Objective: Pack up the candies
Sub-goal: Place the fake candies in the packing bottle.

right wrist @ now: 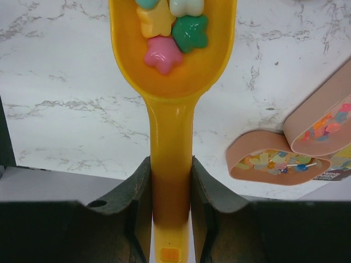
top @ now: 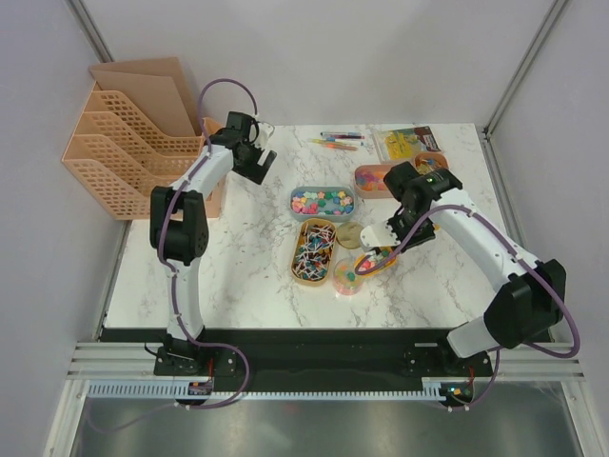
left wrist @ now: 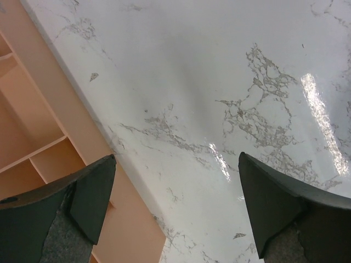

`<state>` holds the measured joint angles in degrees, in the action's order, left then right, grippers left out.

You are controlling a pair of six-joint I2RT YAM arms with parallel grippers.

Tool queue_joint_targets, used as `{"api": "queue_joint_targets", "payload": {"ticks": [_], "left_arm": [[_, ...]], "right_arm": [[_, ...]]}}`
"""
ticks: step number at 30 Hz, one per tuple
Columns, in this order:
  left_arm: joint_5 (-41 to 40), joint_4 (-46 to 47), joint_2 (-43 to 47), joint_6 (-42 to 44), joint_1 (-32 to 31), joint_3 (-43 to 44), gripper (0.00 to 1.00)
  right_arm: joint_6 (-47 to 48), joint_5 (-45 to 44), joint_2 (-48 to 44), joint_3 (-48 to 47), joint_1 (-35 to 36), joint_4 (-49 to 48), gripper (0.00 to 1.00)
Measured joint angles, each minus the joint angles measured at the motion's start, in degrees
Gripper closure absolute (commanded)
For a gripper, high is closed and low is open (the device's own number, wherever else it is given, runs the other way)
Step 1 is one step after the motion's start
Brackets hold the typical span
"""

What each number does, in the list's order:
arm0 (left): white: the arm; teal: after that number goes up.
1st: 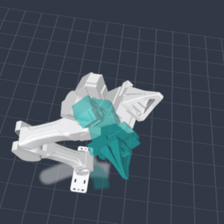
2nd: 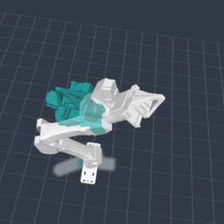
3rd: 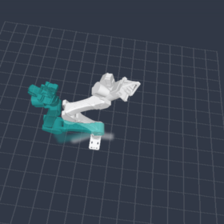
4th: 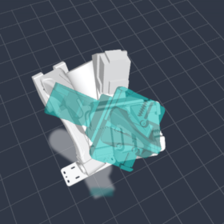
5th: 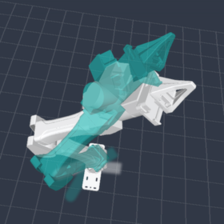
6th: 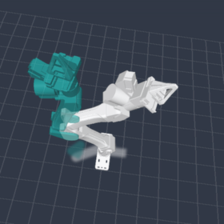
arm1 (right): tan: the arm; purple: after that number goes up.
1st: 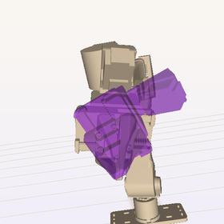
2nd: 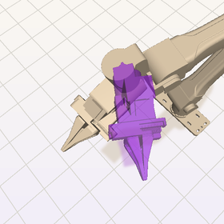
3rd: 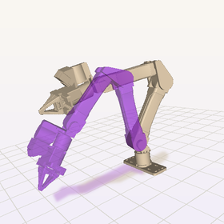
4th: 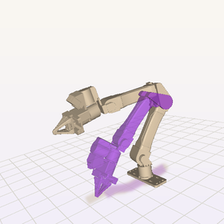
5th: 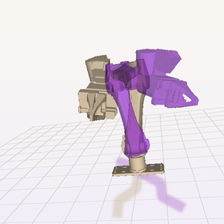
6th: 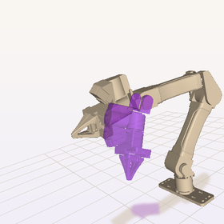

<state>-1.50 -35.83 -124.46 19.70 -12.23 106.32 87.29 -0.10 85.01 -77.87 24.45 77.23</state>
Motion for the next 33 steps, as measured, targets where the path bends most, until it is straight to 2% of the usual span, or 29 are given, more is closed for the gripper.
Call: {"api": "queue_joint_targets", "payload": {"ticks": [10,23,29,32,33], "left_arm": [[-0.2,1.4,-0.1,-0.8,0.0,-0.2,0.00],[-5.3,5.7,0.0,-1.7,0.0,-2.2,0.00],[0.4,5.2,1.6,-3.2,0.0,-2.3,0.00],[8.5,3.0,3.1,-5.0,0.0,-1.8,0.00],[12.6,2.0,3.6,-5.8,0.0,-1.4,0.06]], "right_arm": [[-3.1,-8.3,0.4,0.2,5.4,-0.1,0.99],[-6.8,-18.3,3.0,-2.9,10.6,-0.4,1.00],[-7.3,-20.9,3.4,-4.7,11.4,0.0,0.99],[-9.1,-20.4,5.0,-8.9,11.0,0.2,1.00],[-9.8,-19.9,5.7,-10.7,10.8,0.1,1.00]]}}
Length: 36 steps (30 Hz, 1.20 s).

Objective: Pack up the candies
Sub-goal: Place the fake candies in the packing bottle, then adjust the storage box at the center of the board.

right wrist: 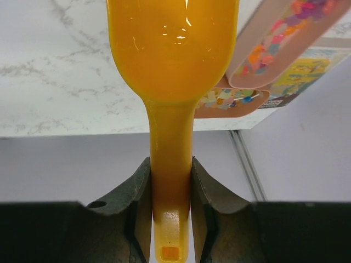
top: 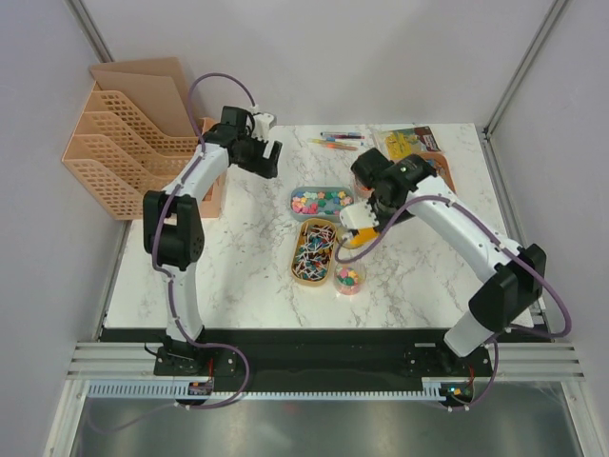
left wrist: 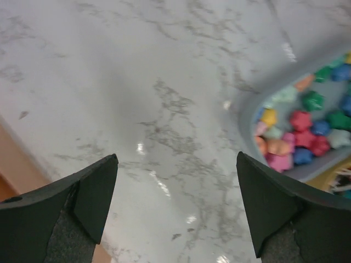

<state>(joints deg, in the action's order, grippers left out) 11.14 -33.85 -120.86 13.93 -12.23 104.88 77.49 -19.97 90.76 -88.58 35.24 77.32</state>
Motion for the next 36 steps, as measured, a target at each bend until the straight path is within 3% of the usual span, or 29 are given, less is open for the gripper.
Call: {"api": "queue_joint_targets", "payload": {"ticks": [1,2,4,8,14,23,36], "left_arm": [[3.9,-0.8,0.5,-0.9,0.0,0.3,0.15],[8.6,-1.2,1.1,-1.8,0.0,0.5,0.39],[16.7,-2.2,2.3,-4.0,0.0,0.5,0.97],[29.9,-3.1,4.5,-5.9,-0.5,0.5,0.98],[39.0,-3.7,5.1,-7.6,-1.5,0.5,0.98],[40.4,-3.8,4.2,-8.3,-3.4,0.6,0.98],[38.8,-3.8,-2.4,-8.3,-4.9,3.1,0.98]], "right_arm": [[-1.5,1.4,1.7,-3.4,-0.7,0.5,1.00],[-3.2,2.4,3.7,-7.3,-1.5,0.3,1.00],[-6.5,4.2,8.1,-14.4,-3.5,-1.1,1.00],[-13.6,8.4,16.8,-23.9,-6.8,-3.9,1.00],[-19.5,12.6,26.0,-30.6,-7.4,-4.7,1.00],[-20.9,17.5,29.5,-39.4,-5.0,-6.1,1.00],[-21.0,26.1,23.6,-38.6,-4.9,-4.6,1.00]]}}
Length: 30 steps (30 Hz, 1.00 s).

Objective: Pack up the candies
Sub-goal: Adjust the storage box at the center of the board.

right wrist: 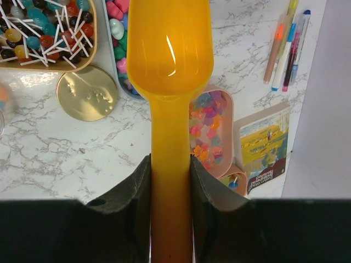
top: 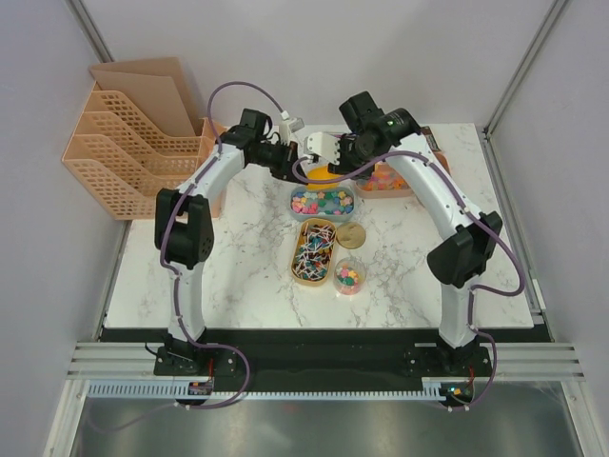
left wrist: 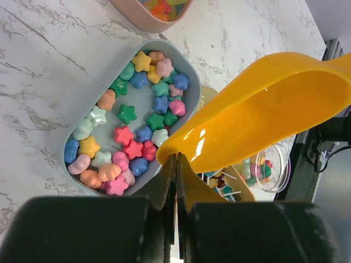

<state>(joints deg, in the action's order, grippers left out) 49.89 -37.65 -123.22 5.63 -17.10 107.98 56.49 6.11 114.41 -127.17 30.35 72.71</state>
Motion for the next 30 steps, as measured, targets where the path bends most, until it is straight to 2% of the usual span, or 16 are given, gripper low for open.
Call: {"api": "queue_joint_targets", "payload": {"ticks": [7,11,12,14,15,16,20,30], "left_arm": [[-5.9,-0.9,0.6,2.0,-0.3,0.7,0.93],[-10.1,-3.7,6.5,10.1,-0.2,-6.4,0.89],[-11.2,-4.6,8.9,13.2,-0.2,-9.6,0.76],[-13.4,-7.1,12.8,18.2,-0.4,-14.9,0.61],[-14.3,-8.6,13.8,20.1,-0.7,-16.5,0.44],[-14.6,-9.7,14.1,21.3,-1.1,-17.3,0.42],[-16.3,-13.1,13.0,22.6,-3.8,-18.1,0.40],[-17.2,-14.7,8.4,21.2,-8.0,-18.1,0.41]], "right_arm": [[-1.2,1.6,-2.2,5.7,-2.1,-3.3,1.00],[-0.2,2.0,-6.2,11.6,-6.5,-3.9,1.00],[0.4,1.7,-7.9,14.0,-7.6,-4.1,1.00],[1.2,1.2,-10.4,17.6,-9.6,-3.9,1.00],[1.4,0.9,-11.4,18.7,-10.5,-3.5,1.00],[1.7,0.7,-12.0,19.4,-11.1,-3.2,1.00],[1.7,0.5,-12.3,19.9,-11.6,-3.3,1.00],[2.4,0.7,-12.9,24.7,-12.4,-3.7,1.00]]}}
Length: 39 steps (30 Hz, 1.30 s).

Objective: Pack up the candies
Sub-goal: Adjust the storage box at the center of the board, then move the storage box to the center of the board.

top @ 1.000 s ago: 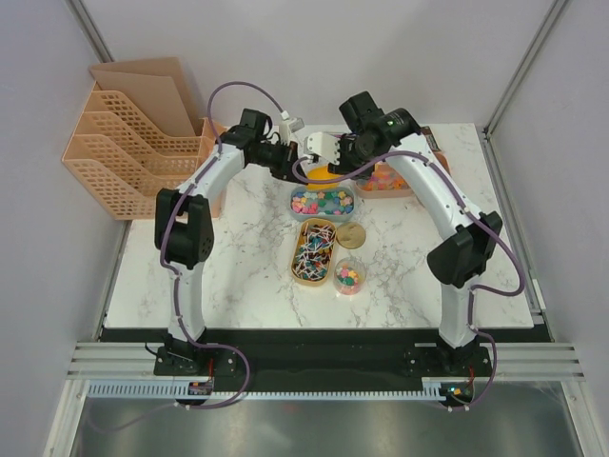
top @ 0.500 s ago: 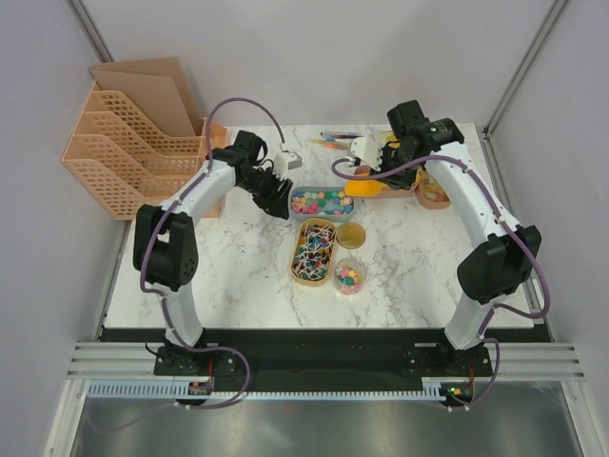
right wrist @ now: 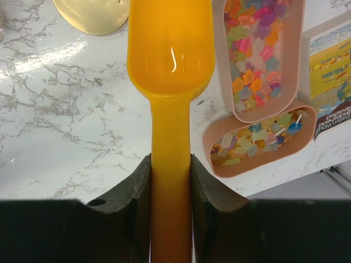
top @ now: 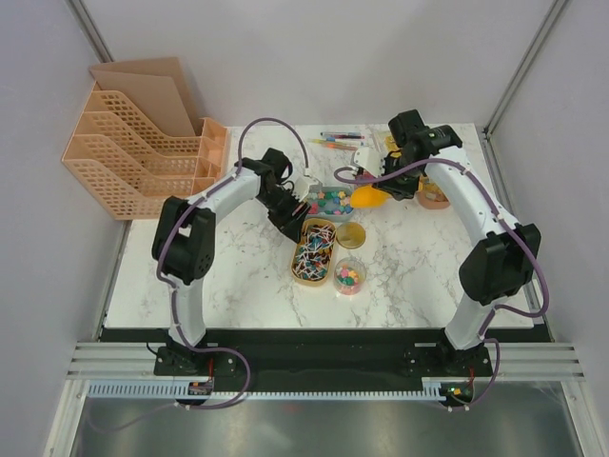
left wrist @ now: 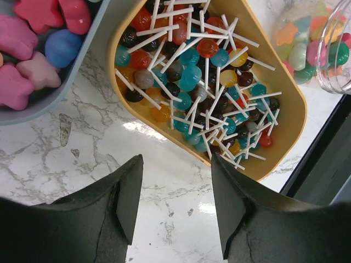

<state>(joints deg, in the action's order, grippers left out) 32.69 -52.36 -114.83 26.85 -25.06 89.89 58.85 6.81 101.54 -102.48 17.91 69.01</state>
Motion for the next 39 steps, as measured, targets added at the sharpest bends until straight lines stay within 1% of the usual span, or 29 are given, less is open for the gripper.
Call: {"api": "queue_joint_targets", "payload": {"ticks": [8,9,11,13,16,17,18,21,24,34,39], "left_arm": [[-3.3,0.0,-4.9,-1.9,-1.2,3.6,0.50],[-3.5,-0.2,-5.7,-2.1,-1.2,4.2,0.56],[-3.6,-0.5,-6.9,-2.6,-1.2,5.2,0.64],[-3.9,-0.8,-7.5,-2.8,-1.4,6.3,0.66],[-5.4,-1.0,-8.1,-2.7,-1.4,8.0,0.73],[-6.1,-1.1,-8.4,-2.4,-1.4,8.8,0.77],[-6.8,-1.3,-8.8,-2.1,-1.4,9.7,0.85],[-8.5,-1.4,-10.5,-0.7,-1.4,13.4,0.98],[-9.9,-1.9,-13.0,1.7,-1.4,17.7,0.98],[-9.3,-2.7,-21.3,3.2,-1.6,32.3,0.98],[-6.5,-2.0,-22.2,6.1,-2.5,34.3,0.98]], "right_arm": [[0.0,0.4,-0.4,0.7,-0.7,-1.2,1.00],[0.0,0.4,-0.4,0.7,-0.8,-1.3,1.00],[0.0,0.4,-0.4,0.7,-0.9,-1.4,1.00],[-0.1,0.4,-0.5,0.7,-0.9,-1.4,1.00],[-0.1,0.4,-0.5,0.7,-1.0,-1.6,1.00],[-0.1,0.4,-0.5,0.7,-1.1,-1.7,1.00],[-0.1,0.3,-0.5,0.7,-1.1,-1.7,1.00],[-0.1,0.1,-1.0,0.9,-1.4,-1.8,0.99],[-0.1,-0.2,-1.7,1.6,-1.7,-2.2,1.00],[0.6,-1.3,-2.4,2.7,-3.1,-2.2,1.00],[1.0,-1.3,-2.4,2.7,-3.2,-2.3,1.00]]}}
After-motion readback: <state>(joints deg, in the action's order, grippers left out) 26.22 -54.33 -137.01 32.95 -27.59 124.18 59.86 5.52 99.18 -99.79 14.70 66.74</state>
